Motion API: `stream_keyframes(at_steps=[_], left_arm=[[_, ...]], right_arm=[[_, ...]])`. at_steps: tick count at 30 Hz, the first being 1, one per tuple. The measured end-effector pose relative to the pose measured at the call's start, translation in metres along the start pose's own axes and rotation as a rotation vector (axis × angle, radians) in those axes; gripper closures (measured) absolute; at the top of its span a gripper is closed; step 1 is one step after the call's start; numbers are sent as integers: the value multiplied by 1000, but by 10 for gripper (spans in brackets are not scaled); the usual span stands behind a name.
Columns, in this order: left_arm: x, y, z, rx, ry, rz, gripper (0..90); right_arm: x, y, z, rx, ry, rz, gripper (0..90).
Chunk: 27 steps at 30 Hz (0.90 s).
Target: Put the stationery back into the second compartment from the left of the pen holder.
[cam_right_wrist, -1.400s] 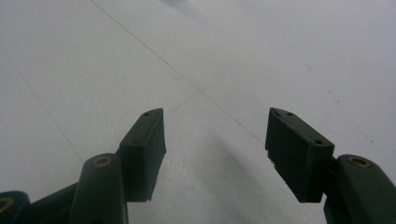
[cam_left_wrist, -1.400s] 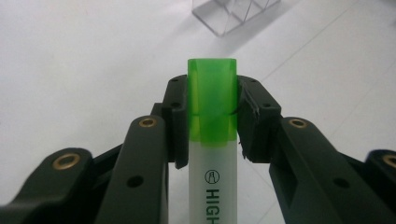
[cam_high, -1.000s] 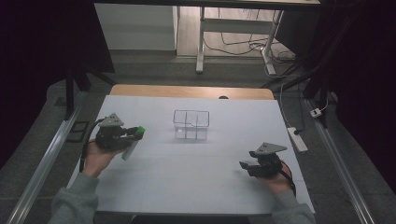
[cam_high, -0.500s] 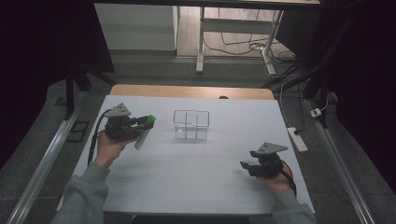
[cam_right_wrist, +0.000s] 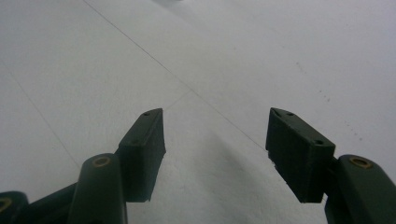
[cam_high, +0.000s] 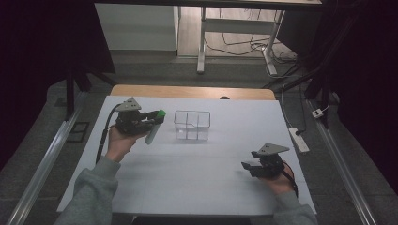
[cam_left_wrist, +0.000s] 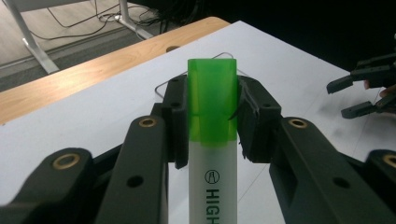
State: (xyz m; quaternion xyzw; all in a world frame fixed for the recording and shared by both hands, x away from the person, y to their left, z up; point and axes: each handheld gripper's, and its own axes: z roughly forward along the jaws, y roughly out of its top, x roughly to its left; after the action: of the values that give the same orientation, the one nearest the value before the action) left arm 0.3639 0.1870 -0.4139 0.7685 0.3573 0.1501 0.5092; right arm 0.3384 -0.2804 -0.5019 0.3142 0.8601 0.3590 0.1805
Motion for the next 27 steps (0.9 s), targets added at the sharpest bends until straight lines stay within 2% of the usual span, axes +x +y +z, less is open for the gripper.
stream_keyframes(at_steps=[8,18,27], left_arm=[[-2,9,7,-11,2,-5,666],[2,16,16,-33,-44,-43,666],[0,25,27,-30,-53,-34,666]], right_arm=[[0,0,0,1,2,2,371],[0,-1,2,4,5,3,370],[0,-1,1,4,5,3,370]])
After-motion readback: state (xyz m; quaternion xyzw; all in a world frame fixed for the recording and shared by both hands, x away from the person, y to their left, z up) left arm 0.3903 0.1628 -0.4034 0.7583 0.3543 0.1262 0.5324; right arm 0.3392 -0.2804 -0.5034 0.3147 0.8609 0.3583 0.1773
